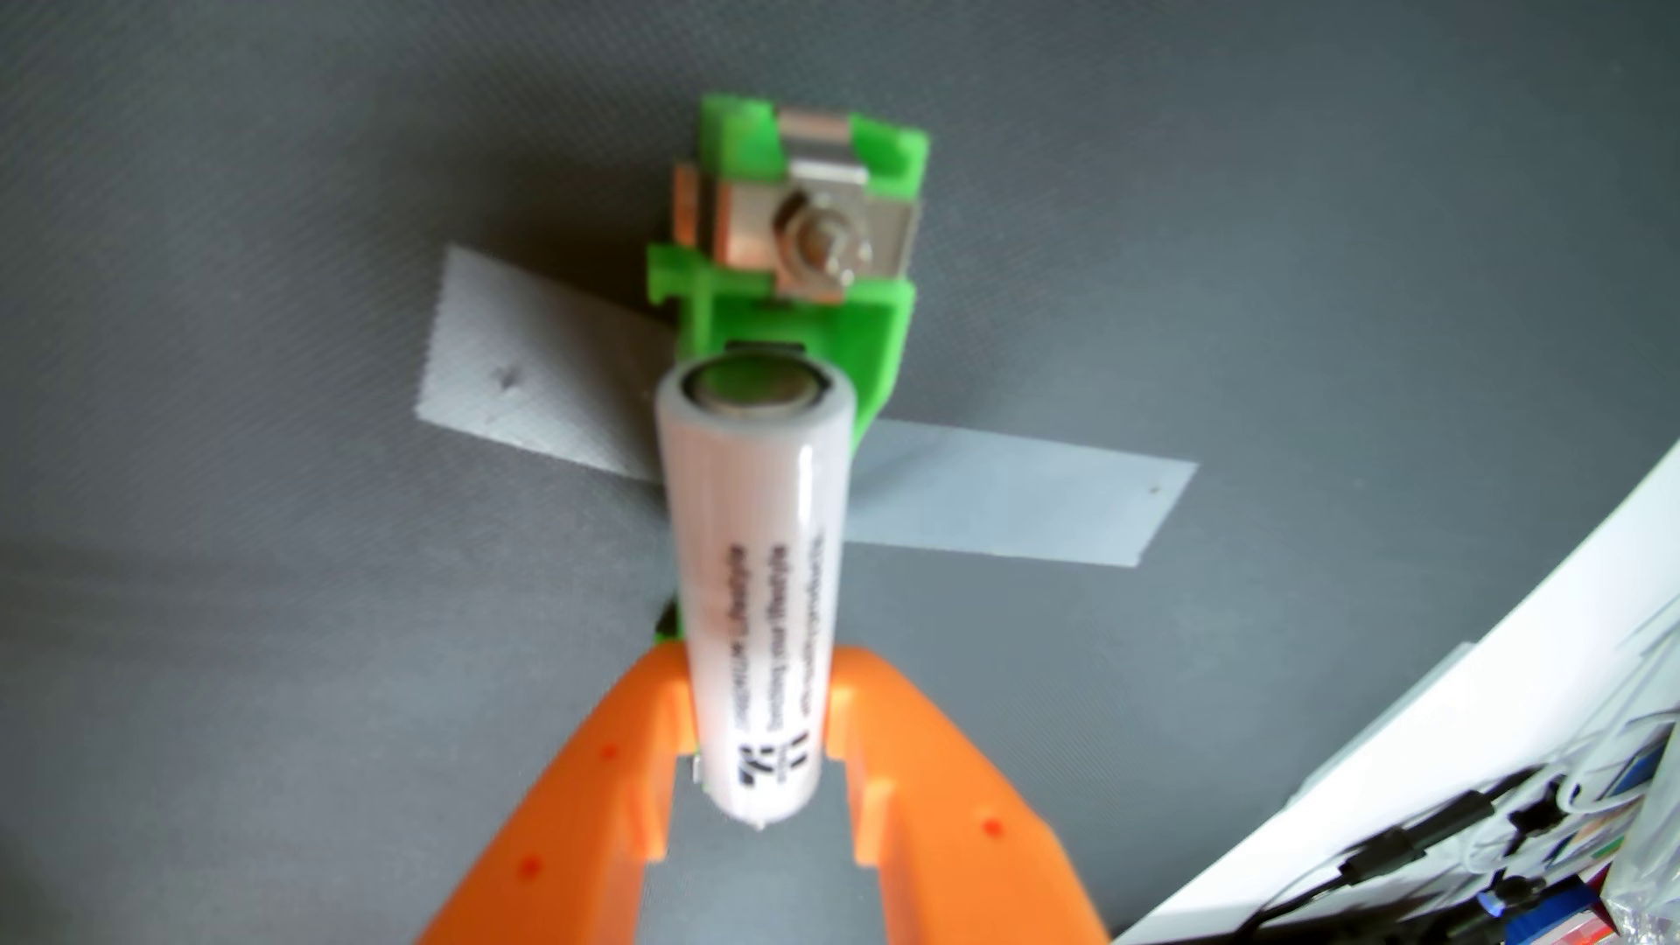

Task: Insert Battery

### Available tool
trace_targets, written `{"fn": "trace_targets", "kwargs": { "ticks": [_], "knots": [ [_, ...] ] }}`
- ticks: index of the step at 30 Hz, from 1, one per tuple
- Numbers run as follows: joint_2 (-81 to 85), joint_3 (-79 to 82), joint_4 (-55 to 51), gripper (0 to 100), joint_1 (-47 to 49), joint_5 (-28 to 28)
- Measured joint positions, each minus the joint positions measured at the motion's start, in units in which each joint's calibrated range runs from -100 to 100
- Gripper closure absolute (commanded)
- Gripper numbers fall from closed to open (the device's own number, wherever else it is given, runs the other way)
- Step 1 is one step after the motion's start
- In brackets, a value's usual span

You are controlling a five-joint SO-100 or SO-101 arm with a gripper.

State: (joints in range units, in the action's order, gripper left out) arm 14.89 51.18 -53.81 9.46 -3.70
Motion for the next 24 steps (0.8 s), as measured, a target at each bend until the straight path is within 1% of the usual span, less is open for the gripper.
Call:
{"fn": "trace_targets", "kwargs": {
  "ticks": [3, 9, 24],
  "knots": [
    [0.0, 0.0, 0.0, 99, 0.0, 0.0],
    [-0.2, 0.0, 0.0, 99, 0.0, -2.1],
    [-0.2, 0.0, 0.0, 99, 0.4, -2.1]
  ]
}}
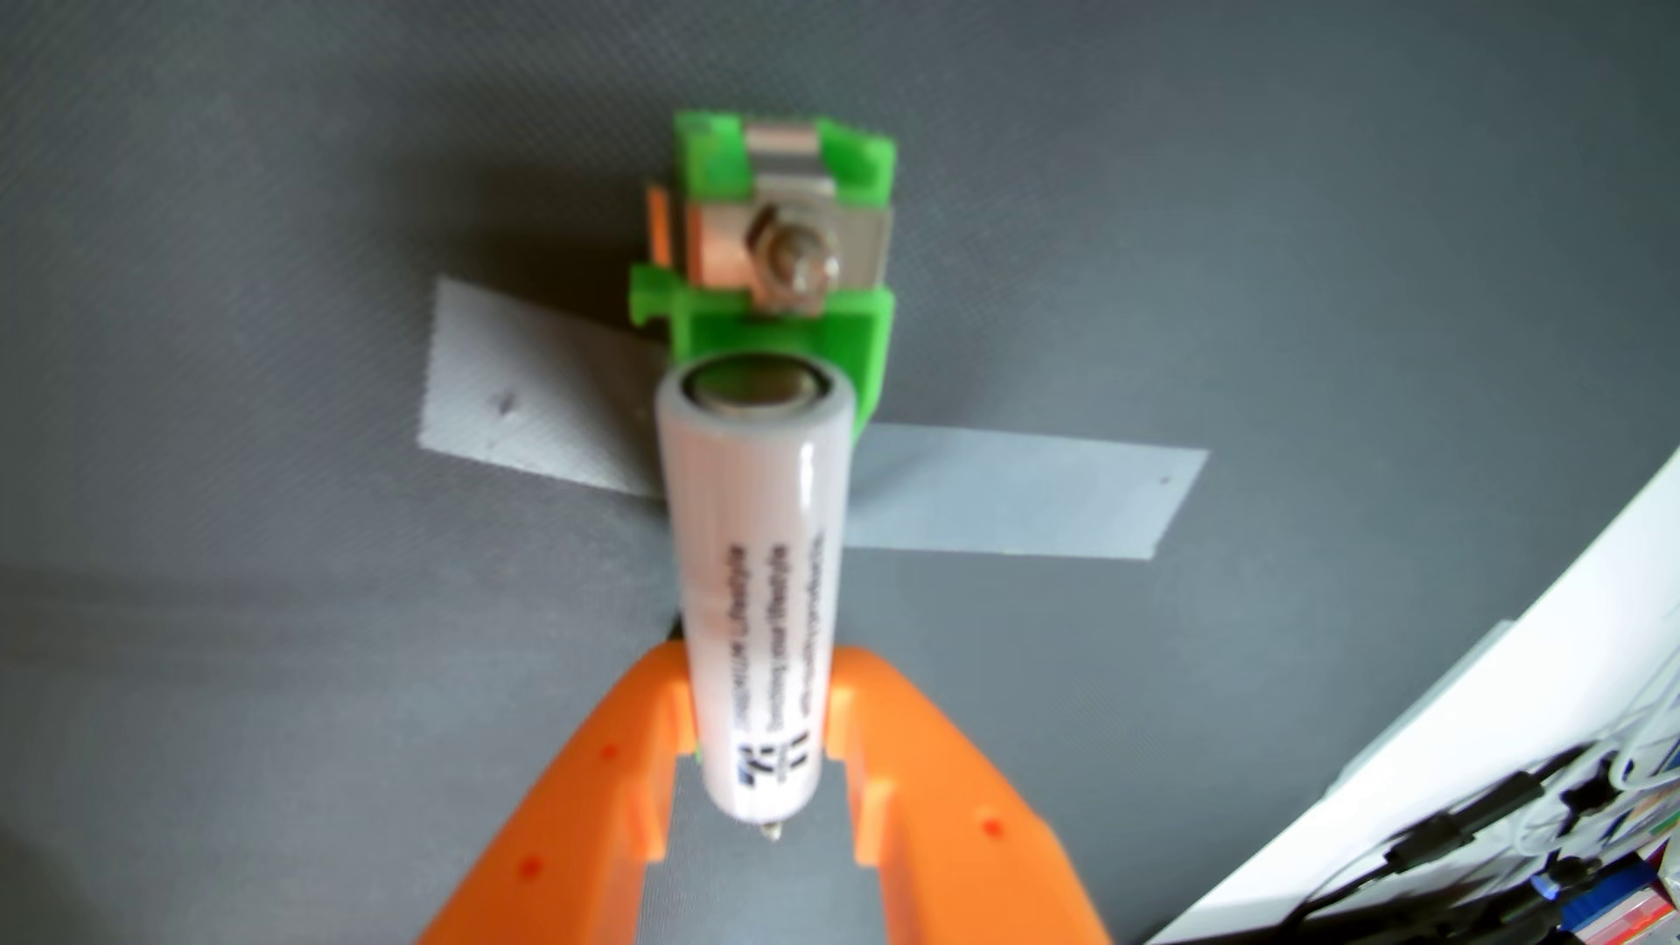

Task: Insert Battery

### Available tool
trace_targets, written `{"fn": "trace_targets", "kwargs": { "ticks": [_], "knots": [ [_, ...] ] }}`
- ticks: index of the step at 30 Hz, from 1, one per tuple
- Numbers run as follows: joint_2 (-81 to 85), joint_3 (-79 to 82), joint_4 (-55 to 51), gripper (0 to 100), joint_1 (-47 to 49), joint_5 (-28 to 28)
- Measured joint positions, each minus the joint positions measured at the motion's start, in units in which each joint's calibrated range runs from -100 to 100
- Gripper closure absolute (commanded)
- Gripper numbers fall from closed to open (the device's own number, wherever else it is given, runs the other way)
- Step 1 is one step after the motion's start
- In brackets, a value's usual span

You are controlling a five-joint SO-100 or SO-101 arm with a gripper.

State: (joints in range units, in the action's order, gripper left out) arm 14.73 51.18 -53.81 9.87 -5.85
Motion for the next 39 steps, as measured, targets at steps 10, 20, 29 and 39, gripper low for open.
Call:
{"fn": "trace_targets", "kwargs": {
  "ticks": [10, 20, 29, 39],
  "knots": [
    [0.0, 0.0, 0.0, 99, 0.2, -0.2],
    [0.0, 0.0, 0.0, 99, -0.3, -0.2],
    [0.0, 0.0, 0.0, 99, -0.3, -0.2],
    [0.0, 0.0, 0.0, 98, -0.3, -0.2]
  ]
}}
